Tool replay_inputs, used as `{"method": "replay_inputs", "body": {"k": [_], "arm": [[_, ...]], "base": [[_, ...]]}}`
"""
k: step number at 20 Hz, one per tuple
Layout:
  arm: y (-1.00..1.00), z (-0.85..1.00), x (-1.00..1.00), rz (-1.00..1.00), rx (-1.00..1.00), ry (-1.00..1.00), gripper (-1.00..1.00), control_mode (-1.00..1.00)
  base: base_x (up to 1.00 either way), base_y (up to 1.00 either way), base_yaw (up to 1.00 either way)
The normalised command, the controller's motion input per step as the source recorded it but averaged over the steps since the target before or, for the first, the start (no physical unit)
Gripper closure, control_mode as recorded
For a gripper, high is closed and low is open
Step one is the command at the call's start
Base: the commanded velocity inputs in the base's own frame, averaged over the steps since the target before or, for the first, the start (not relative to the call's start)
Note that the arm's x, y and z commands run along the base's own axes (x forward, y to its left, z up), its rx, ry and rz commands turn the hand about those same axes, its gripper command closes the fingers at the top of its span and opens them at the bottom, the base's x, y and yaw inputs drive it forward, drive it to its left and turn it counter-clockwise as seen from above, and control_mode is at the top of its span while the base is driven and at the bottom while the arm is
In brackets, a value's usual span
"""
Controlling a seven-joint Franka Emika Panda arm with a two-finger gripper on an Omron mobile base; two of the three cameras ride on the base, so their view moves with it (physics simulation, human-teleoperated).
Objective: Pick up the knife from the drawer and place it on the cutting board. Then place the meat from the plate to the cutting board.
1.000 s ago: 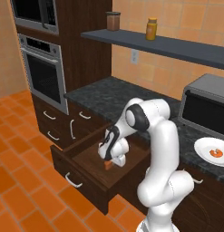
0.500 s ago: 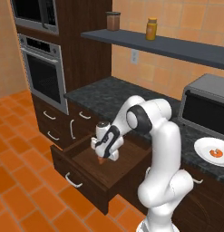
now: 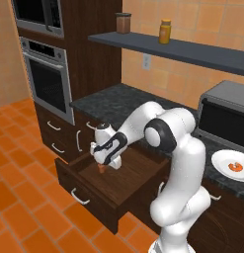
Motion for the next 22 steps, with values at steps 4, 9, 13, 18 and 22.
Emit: {"method": "replay_inputs", "body": {"k": [4,9,13,18,22], "arm": [[0.09,0.83,-0.14,0.00,-0.02,-0.03,1.00,-1.00],[-0.15,0.64,-0.06,0.00,-0.04,-0.05,1.00,-1.00],[-0.42,0.61,0.44,-0.09,-0.05,-0.11,1.00,-1.00],[-0.75,0.54,0.96,-0.23,-0.01,-0.01,1.00,-1.00],[-0.95,0.24,1.00,-0.30,0.03,0.00,1.00,-1.00]], "base": [[0.00,0.00,0.00],[0.00,0.00,0.00],[0.00,0.00,0.00],[0.00,0.00,0.00],[0.00,0.00,0.00]]}}
